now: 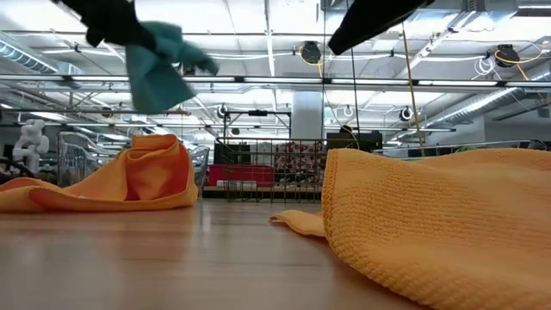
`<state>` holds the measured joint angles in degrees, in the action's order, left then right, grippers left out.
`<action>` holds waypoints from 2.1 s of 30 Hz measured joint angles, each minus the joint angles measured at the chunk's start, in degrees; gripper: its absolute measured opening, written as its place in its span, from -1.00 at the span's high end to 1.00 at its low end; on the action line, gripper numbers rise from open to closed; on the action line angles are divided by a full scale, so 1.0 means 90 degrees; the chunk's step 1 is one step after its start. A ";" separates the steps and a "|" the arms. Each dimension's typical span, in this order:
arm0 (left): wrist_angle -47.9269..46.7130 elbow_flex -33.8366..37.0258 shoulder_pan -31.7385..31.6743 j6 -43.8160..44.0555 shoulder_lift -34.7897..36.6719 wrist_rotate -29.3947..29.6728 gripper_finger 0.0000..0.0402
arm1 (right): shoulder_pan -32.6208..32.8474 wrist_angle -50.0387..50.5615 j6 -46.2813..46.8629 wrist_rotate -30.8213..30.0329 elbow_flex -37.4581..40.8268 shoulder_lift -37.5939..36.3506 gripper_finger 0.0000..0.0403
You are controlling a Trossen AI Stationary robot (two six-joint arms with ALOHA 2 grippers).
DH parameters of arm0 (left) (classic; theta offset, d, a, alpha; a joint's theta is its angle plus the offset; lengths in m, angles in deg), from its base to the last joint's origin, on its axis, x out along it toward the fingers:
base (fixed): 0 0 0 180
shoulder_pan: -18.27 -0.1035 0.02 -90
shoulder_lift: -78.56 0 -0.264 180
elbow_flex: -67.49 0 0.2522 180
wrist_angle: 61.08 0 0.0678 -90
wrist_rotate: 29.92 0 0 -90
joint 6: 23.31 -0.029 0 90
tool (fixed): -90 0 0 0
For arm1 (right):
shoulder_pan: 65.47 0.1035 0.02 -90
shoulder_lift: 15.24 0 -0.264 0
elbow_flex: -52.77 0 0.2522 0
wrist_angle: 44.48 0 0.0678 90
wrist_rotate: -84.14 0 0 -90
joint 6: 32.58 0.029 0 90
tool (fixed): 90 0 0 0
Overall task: Sort microfiber towel by color & place in baskets
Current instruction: Put the blue towel into the left transparent bin, then put the left yellow towel into the wire basket
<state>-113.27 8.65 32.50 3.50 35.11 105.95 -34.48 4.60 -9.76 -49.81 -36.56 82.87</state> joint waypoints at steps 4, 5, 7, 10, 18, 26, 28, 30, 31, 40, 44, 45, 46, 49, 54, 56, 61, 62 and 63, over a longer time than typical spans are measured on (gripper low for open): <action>-0.1054 0.0000 -0.0738 0.0599 0.0033 -0.0078 0.86 | 0.0003 0.0034 0.0055 0.0009 0.0058 0.0000 -0.07; -0.1295 0.0001 -0.0917 0.0758 0.0000 -0.0147 0.86 | 0.0002 0.0022 0.0054 0.0004 0.0058 0.0000 -0.06; -0.1615 0.0002 -0.1235 0.0985 -0.0103 -0.0402 0.86 | 0.0001 0.0021 0.0051 -0.0004 0.0058 -0.0001 -0.04; -0.1809 0.0035 -0.1565 0.0986 -0.0282 -0.0914 0.86 | 0.0000 0.0023 0.0047 0.0000 0.0058 0.0000 -0.02; -0.2609 0.0050 -0.2165 0.0993 -0.0714 -0.1283 0.79 | 0.0051 0.0040 0.0055 0.0042 0.0058 -0.0001 -0.01; -0.2658 0.0053 -0.2743 0.0982 -0.1227 -0.1239 0.72 | 0.0070 0.0035 0.0106 0.0038 0.0058 -0.0002 -0.01; -0.2793 0.0053 -0.2836 0.1002 -0.1386 -0.1242 0.68 | 0.0070 0.0038 0.0108 0.0039 0.0058 -0.0002 -0.01; -0.2878 0.0053 -0.2908 0.1154 -0.1543 -0.1245 0.59 | 0.0070 0.0038 0.0108 0.0044 0.0058 -0.0002 -0.01; -0.2886 0.0053 -0.2926 0.1191 -0.1612 -0.1246 0.54 | 0.0070 0.0038 0.0108 0.0044 0.0058 0.0000 -0.01; -0.2883 0.0053 -0.2919 0.1442 -0.1927 -0.1185 -0.08 | 0.0070 0.0079 0.0108 0.0036 0.0058 -0.0002 -0.01; -0.2892 0.0043 -0.2874 0.1447 -0.1927 -0.1186 -0.26 | 0.0070 0.0079 0.0108 0.0036 0.0058 -0.0002 -0.01; -0.2908 0.0010 -0.2861 0.1466 -0.1927 -0.1190 -0.28 | 0.0070 0.0079 0.0108 0.0036 0.0058 -0.0002 -0.01; -0.2916 -0.0041 -0.2858 0.1472 -0.1924 -0.1221 -0.30 | 0.0070 0.0081 0.0108 0.0036 0.0058 -0.0002 -0.01; -0.2961 -0.0227 -0.2858 0.1483 -0.1922 -0.1467 -0.35 | 0.0070 0.0081 0.0108 0.0036 0.0058 -0.0002 -0.01; -0.3019 -0.0569 -0.2858 0.1487 -0.1920 -0.1816 -0.35 | 0.0070 0.0086 0.0108 0.0034 0.0058 -0.0002 -0.01; -0.3028 -0.0667 -0.2856 0.1486 -0.1920 -0.1899 -0.35 | 0.0070 0.0089 0.0108 0.0034 0.0058 -0.0002 -0.01; -0.3126 -0.0702 -0.2718 0.1661 -0.1920 -0.2179 -0.34 | 0.0070 0.0089 0.0108 0.0034 0.0058 -0.0002 -0.01; -0.3214 -0.0696 -0.2659 0.1781 -0.1920 -0.2283 -0.33 | 0.0070 0.0089 0.0108 0.0035 0.0058 -0.0002 -0.01; -0.3248 -0.0678 -0.2590 0.1894 -0.1920 -0.2334 -0.29 | 0.0070 0.0089 0.0108 0.0038 0.0058 -0.0002 -0.01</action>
<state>-142.50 2.55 9.19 20.54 17.83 84.95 -33.85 5.40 -8.79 -49.46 -36.03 82.84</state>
